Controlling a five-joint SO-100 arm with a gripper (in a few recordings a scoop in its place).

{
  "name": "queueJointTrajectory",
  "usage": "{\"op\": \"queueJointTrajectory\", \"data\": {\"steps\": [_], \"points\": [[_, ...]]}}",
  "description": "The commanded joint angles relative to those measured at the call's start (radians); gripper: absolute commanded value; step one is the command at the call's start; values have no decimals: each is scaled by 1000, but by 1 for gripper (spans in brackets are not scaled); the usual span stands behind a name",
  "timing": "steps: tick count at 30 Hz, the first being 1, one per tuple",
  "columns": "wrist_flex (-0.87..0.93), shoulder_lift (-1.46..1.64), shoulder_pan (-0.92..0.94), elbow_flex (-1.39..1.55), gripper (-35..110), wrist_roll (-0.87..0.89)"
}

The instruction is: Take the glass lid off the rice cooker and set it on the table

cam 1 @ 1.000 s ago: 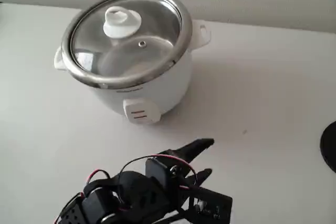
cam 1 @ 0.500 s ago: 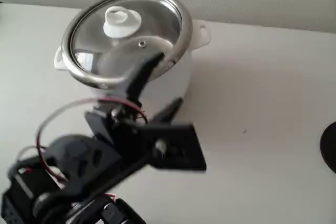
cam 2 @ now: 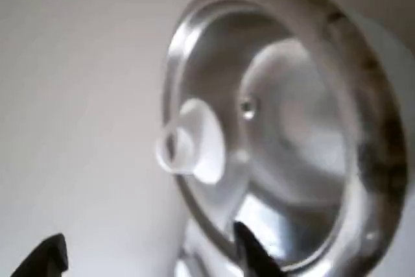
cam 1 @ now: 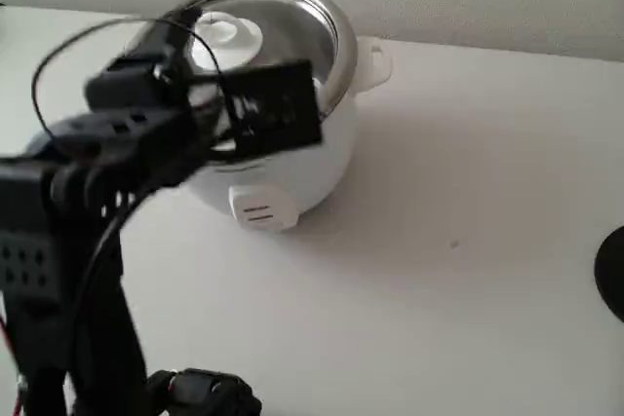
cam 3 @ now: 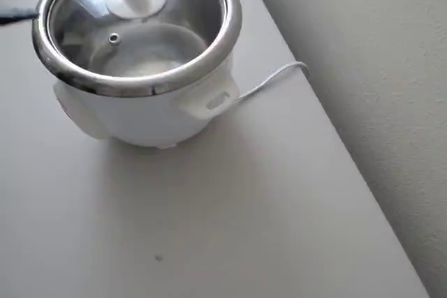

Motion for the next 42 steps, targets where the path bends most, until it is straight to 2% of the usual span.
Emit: {"op": "queueJointTrajectory", "data": {"steps": [1,8,27,35,42], "points": [[-8,-132,-101,-175,33,23],[-80,-293,-101,-296,33,15],[-374,-451,18,-296,32,-8],[-411,-500,31,-291,32,29],[-466,-535,11,-288,29,130]]}}
